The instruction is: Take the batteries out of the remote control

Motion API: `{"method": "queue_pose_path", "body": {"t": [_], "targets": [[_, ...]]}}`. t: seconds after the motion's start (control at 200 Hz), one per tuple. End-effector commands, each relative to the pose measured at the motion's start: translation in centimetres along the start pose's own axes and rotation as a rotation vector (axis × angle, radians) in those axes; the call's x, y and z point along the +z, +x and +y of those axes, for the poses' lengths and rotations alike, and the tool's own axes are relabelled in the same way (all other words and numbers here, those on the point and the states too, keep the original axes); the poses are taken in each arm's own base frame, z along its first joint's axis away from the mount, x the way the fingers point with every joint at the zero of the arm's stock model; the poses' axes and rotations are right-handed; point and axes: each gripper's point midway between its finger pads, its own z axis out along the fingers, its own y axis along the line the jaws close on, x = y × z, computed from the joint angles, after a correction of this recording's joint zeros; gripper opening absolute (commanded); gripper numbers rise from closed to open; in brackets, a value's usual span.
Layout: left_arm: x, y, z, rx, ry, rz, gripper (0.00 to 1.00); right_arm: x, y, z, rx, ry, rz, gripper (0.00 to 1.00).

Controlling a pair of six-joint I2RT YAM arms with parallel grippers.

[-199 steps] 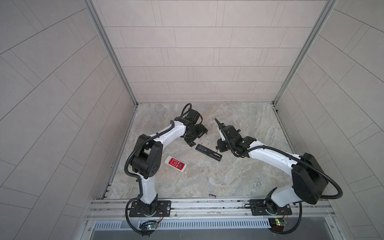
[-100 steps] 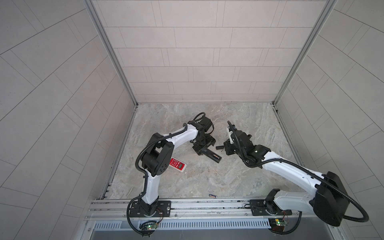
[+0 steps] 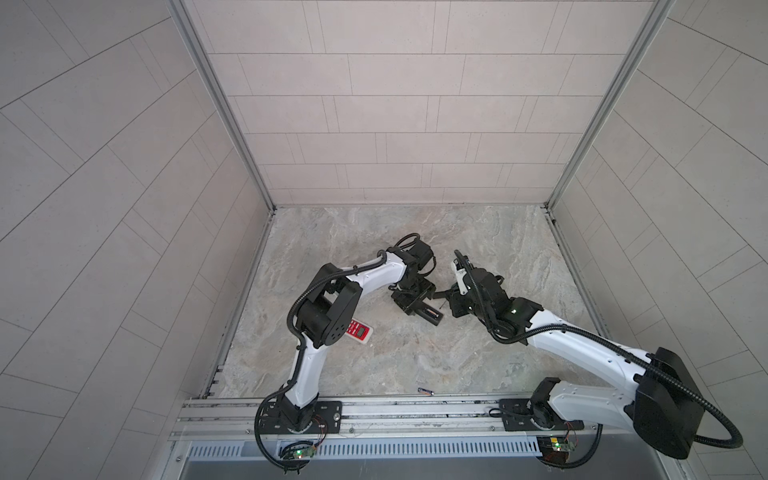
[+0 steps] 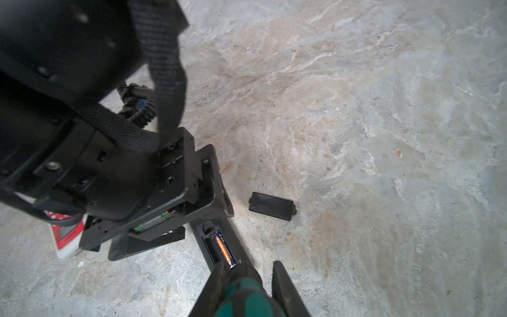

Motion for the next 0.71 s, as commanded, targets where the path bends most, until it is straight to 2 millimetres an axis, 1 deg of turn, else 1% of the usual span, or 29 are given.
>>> {"method": "queue_pose_path", "body": {"t": [0.0,0.05,0.075,0.12,0.175,0.2,0.26,0.28,0.305,0.38,0.405,0.49,0.52,0.64,0.655,0.7], "targets": [[0.9,0.5,-0.2,-0.042,-0.015,0.015,0.76,0.0,-0.9,1.2,-0.020,-0.047,-0.054,0.00],[1.3,0.5,-0.1,-0.051,-0.019,0.021,0.75,0.2,-0.8,1.5,-0.021,-0.053,-0.057,0.00],[1.5,0.5,-0.2,-0.051,-0.017,0.023,0.72,0.4,-0.7,1.5,-0.022,-0.052,-0.054,0.00],[1.6,0.5,-0.3,-0.056,-0.016,0.027,0.71,0.6,-0.5,1.6,-0.027,-0.046,-0.046,0.00],[1.8,0.5,-0.2,-0.057,-0.019,0.027,0.71,1.0,-0.3,1.5,-0.033,-0.036,-0.040,0.00],[1.8,0.5,-0.2,-0.060,-0.020,0.025,0.68,1.0,-0.3,1.4,-0.035,-0.031,-0.041,0.00],[1.9,0.5,-0.1,-0.063,-0.025,0.024,0.67,1.2,-0.2,1.2,-0.040,-0.017,-0.041,0.00],[2.0,0.4,0.0,-0.064,-0.027,0.025,0.66,1.2,-0.2,1.1,-0.042,-0.011,-0.042,0.00],[2.1,0.5,0.0,-0.064,-0.027,0.028,0.63,1.2,-0.1,1.0,-0.044,-0.006,-0.044,0.00],[2.3,0.5,0.1,-0.067,-0.032,0.033,0.62,1.2,-0.1,0.8,-0.048,0.002,-0.054,0.00],[2.3,0.5,0.2,-0.067,-0.035,0.035,0.58,1.2,-0.1,0.8,-0.047,0.004,-0.059,0.00],[2.3,0.5,0.2,-0.068,-0.038,0.035,0.57,1.2,-0.1,0.7,-0.049,0.007,-0.074,0.00],[2.3,0.5,0.2,-0.067,-0.040,0.033,0.53,1.2,-0.1,0.6,-0.050,0.010,-0.077,0.00],[2.4,0.5,0.3,-0.065,-0.044,0.035,0.52,1.2,0.0,0.5,-0.059,0.022,-0.088,0.00],[2.4,0.5,0.2,-0.063,-0.043,0.036,0.48,1.2,-0.1,0.5,-0.060,0.023,-0.089,0.00],[2.3,0.5,0.2,-0.063,-0.045,0.035,0.48,1.2,0.1,0.4,-0.064,0.024,-0.088,0.00]]}}
